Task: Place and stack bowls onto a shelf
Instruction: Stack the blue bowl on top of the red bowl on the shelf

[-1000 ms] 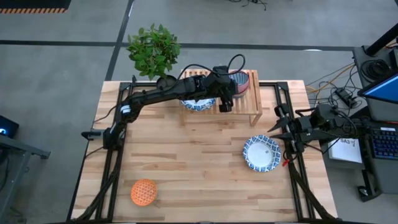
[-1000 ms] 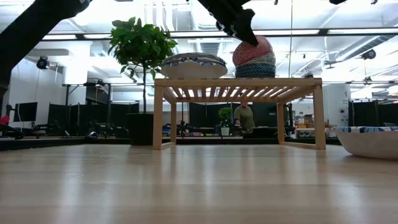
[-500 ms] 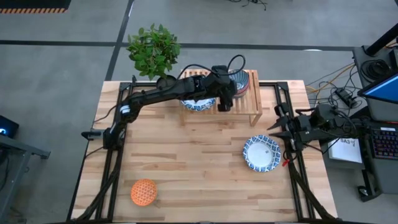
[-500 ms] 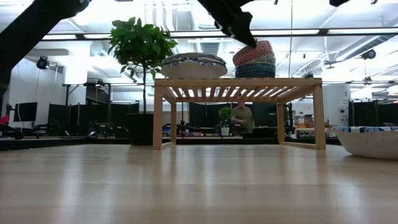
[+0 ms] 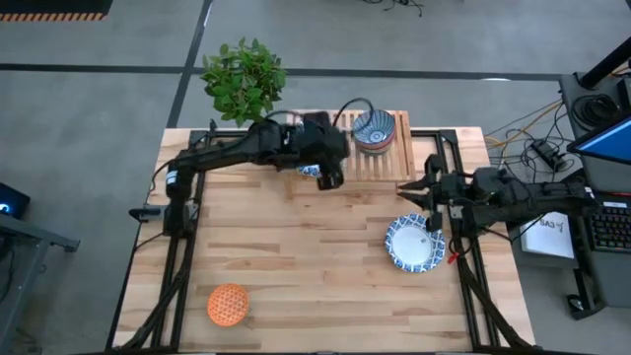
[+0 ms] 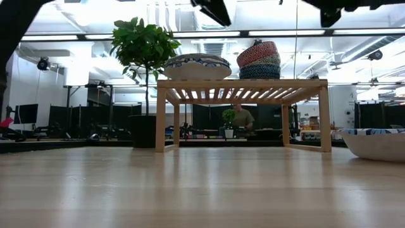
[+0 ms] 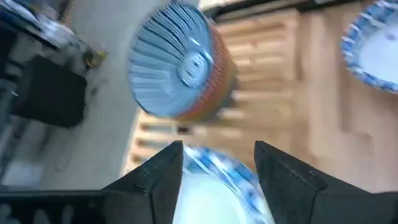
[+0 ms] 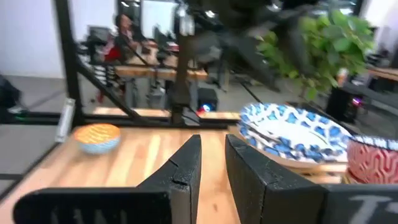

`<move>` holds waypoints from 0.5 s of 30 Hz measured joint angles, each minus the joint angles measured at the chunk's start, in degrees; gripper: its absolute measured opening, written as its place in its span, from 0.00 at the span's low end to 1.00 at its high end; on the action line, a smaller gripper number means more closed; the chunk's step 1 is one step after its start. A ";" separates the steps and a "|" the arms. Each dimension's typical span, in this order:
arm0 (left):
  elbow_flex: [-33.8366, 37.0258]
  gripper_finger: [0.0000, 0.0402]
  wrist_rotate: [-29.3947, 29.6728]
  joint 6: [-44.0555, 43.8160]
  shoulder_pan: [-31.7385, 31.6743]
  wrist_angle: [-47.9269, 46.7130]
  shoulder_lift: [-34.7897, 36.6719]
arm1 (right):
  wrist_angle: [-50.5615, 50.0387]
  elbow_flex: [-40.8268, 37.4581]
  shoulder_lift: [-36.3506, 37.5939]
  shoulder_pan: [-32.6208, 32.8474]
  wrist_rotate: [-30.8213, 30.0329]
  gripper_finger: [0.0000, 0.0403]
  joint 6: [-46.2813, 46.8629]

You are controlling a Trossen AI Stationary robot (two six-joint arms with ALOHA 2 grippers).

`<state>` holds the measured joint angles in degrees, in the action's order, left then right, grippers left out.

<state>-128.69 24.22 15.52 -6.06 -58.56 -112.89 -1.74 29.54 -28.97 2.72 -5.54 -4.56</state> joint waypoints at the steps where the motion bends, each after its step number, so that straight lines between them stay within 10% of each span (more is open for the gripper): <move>1: 1.05 0.43 0.75 -1.66 0.63 -1.10 0.74 | -0.39 0.37 -1.04 0.00 -1.11 0.15 0.04; 7: 15.70 0.37 8.80 -10.16 6.05 0.15 10.39 | -4.50 4.37 -6.81 -0.02 -7.04 0.11 2.33; 15: 42.81 0.36 11.74 -15.38 17.30 25.60 26.45 | -12.97 15.38 -15.35 -1.35 -12.59 0.08 -0.11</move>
<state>-85.88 35.96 0.14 11.24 -32.96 -86.44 -14.70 44.92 -44.32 1.37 -18.13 -4.67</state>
